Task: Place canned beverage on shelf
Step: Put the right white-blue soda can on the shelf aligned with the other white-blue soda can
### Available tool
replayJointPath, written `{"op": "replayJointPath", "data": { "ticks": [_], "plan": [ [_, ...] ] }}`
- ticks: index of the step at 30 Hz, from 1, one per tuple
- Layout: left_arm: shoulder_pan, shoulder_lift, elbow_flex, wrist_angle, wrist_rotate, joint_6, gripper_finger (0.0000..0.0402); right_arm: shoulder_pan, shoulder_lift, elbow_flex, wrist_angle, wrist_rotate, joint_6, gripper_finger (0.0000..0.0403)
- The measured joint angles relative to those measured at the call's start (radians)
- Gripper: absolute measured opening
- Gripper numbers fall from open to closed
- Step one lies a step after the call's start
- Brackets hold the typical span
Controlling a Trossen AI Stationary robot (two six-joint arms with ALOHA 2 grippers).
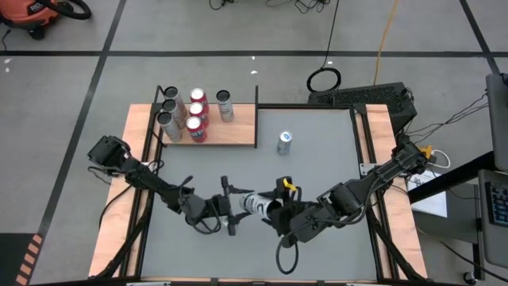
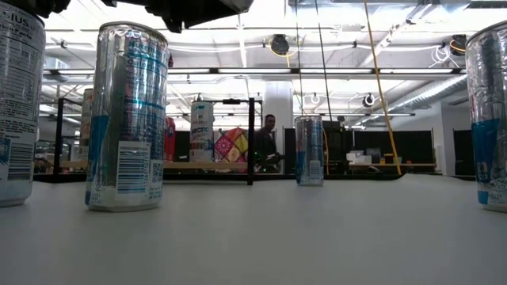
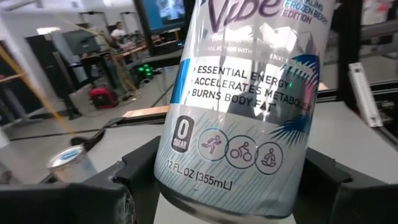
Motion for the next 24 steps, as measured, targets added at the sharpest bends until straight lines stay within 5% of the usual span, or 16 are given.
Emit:
{"op": "replayJointPath", "data": {
  "ticks": [7,18,24],
  "plan": [
    [-0.039,0.000,0.000,0.022,-0.130,0.054,0.0262,0.029,0.000,-0.012,-0.156,0.163,0.280,0.0308],
    [-0.100,0.000,0.000,0.090,-0.424,0.167,0.0262,0.085,0.000,-0.135,-0.134,0.415,0.609,0.0305],
    [-0.122,0.000,0.000,0.321,-0.561,0.378,0.0262,0.094,-0.001,-0.209,-0.068,0.478,0.660,0.0304]
  ]
}}
